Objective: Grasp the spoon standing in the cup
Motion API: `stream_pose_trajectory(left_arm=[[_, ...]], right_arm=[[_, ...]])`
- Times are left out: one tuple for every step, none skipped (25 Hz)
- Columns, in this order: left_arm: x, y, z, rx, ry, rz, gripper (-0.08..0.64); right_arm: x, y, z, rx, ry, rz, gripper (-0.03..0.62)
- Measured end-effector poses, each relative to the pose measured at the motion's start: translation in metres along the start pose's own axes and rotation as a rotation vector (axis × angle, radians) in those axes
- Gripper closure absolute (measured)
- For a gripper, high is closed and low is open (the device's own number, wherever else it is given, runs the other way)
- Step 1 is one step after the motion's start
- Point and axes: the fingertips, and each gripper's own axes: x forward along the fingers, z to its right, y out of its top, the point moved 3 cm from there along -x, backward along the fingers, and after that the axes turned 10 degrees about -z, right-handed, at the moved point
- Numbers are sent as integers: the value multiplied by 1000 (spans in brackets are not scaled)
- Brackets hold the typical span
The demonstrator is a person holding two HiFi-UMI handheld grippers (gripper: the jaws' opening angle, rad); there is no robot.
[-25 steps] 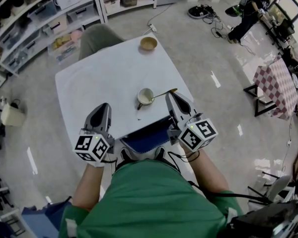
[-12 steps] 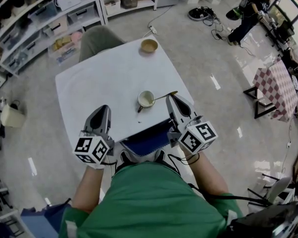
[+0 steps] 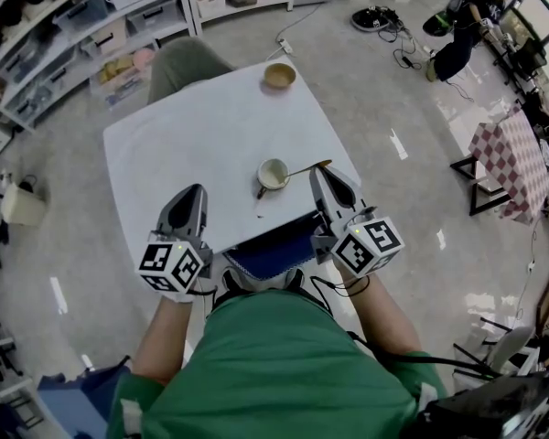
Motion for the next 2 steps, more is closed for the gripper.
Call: stream_pose_trajectory(left_arm=[[1, 0, -1, 0, -1, -1, 537], [1, -1, -2, -1, -2, -2, 537]], right_arm=[[1, -1, 0, 1, -2, 0, 565], [2, -2, 1, 2, -4, -1, 565]])
